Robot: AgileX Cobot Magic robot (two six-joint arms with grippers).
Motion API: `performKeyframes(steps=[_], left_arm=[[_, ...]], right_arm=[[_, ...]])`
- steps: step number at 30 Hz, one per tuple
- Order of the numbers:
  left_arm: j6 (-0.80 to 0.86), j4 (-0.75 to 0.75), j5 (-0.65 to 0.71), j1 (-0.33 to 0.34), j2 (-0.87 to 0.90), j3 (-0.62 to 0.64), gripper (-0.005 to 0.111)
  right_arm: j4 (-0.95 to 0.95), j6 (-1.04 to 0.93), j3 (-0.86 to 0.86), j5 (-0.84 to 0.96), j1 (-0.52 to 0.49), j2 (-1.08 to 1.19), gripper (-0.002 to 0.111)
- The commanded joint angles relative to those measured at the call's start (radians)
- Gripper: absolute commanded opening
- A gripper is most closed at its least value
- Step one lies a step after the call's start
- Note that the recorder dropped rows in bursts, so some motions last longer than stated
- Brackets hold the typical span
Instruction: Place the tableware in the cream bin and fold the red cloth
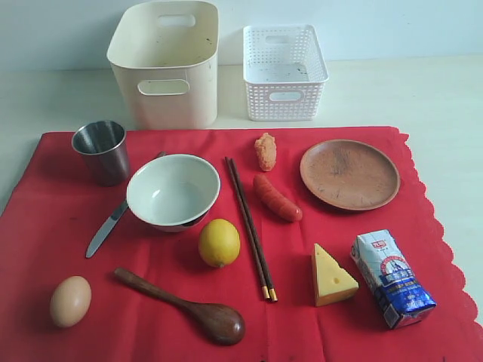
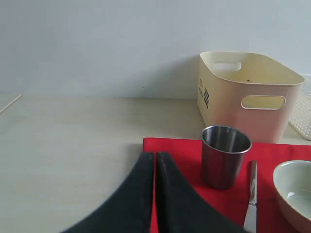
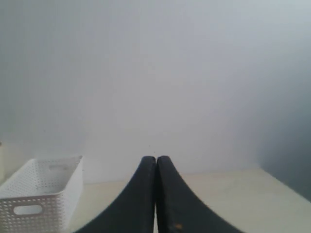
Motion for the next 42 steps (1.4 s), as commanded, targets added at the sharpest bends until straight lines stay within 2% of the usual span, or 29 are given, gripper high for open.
performKeyframes(steps=[1, 3, 11, 25, 30, 32, 42], left_arm=[[0.0, -0.006, 0.0, 0.003, -0.007, -0.001, 0.004], [0.0, -0.006, 0.0, 0.003, -0.007, -0.001, 0.004], [0.0, -0.006, 0.0, 0.003, -0.007, -0.001, 0.004], [0.0, -0.006, 0.0, 0.003, -0.007, -0.001, 0.004], [0.0, -0.006, 0.0, 0.003, -0.007, -0.001, 0.004], [0.0, -0.006, 0.0, 0.003, -0.007, -0.001, 0.004], [0.0, -0.006, 0.0, 0.003, -0.007, -0.001, 0.004]], right_arm=[[-0.001, 0.272, 0.005, -0.017, -0.006, -0.006, 0.0], [-0.001, 0.333, 0.005, -0.029, -0.006, -0.006, 0.0], [-0.003, 0.336, 0.005, -0.083, -0.006, -0.006, 0.0], [-0.038, 0.332, 0.005, -0.026, -0.006, -0.006, 0.0], [-0.06, 0.313, -0.029, 0.104, -0.006, -0.006, 0.0], [-0.058, 0.313, -0.033, 0.1, -0.006, -0.006, 0.0], [-0.058, 0.286, -0.061, 0.069, -0.006, 0.292, 0.0]])
